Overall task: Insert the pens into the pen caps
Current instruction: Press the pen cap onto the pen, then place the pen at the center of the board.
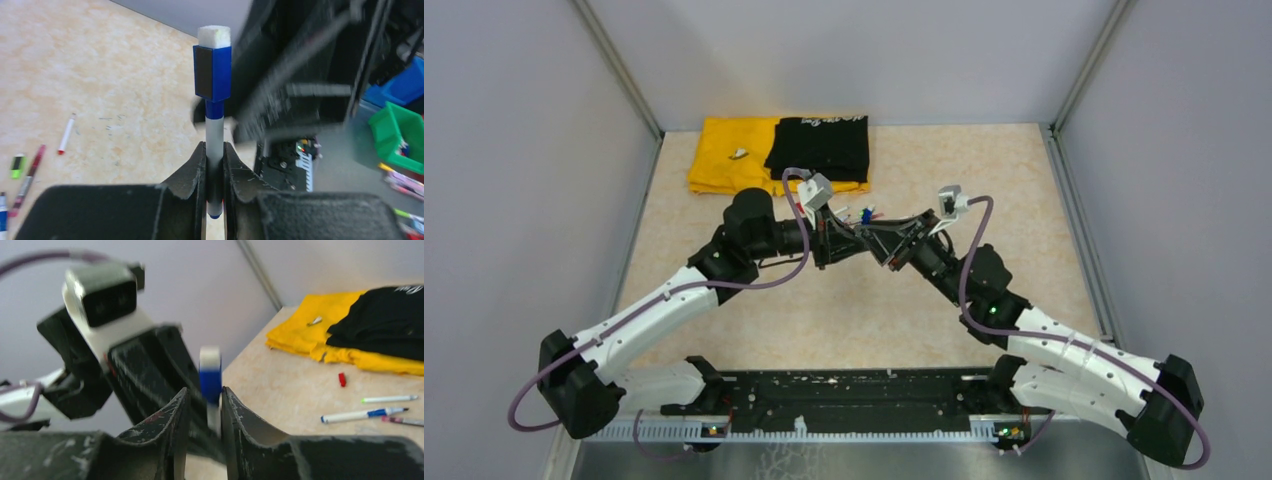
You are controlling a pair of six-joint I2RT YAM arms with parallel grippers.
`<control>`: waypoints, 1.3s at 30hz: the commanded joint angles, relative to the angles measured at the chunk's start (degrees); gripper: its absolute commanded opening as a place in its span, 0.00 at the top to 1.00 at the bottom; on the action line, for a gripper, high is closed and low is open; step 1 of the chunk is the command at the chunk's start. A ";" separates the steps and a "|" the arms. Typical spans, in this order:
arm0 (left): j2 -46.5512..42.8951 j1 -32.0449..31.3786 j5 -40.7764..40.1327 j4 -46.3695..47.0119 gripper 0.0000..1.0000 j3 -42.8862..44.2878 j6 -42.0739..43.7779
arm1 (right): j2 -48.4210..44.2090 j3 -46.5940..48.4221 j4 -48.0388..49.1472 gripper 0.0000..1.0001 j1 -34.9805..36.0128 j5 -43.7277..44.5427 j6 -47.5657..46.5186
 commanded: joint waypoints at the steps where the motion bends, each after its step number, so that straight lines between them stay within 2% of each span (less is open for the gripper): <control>1: -1.23 0.72 -6.80 3.91 1.00 3.34 1.83 | -0.08 -2.90 -1.40 0.69 2.20 -6.54 1.10; 9: -2.67 0.68 -11.96 1.95 1.00 2.15 2.78 | -1.51 -5.73 -1.82 0.65 2.20 -1.58 0.15; 16: -4.05 0.73 -11.41 1.15 1.00 0.90 3.98 | -3.14 -8.79 -2.15 0.65 2.20 1.02 -0.43; 20: -3.97 0.73 -16.08 -2.68 1.00 1.20 4.72 | -4.38 -10.66 -3.66 0.65 2.20 4.76 -0.23; 26: -2.17 0.70 -28.52 -13.93 1.00 0.55 4.60 | -1.63 -8.32 -15.27 0.63 2.20 12.28 2.38; 32: -1.59 1.16 -42.39 -19.22 1.00 -4.65 -2.77 | 7.78 -0.57 -29.94 0.61 2.20 16.66 3.38; 37: 1.63 3.09 -44.28 -22.85 1.00 -9.32 -11.30 | 12.93 3.55 -36.04 0.58 2.24 17.18 3.54; 39: 3.13 3.60 -44.42 -22.46 1.00 -11.54 -12.99 | 14.41 4.88 -37.53 0.54 2.20 16.12 3.48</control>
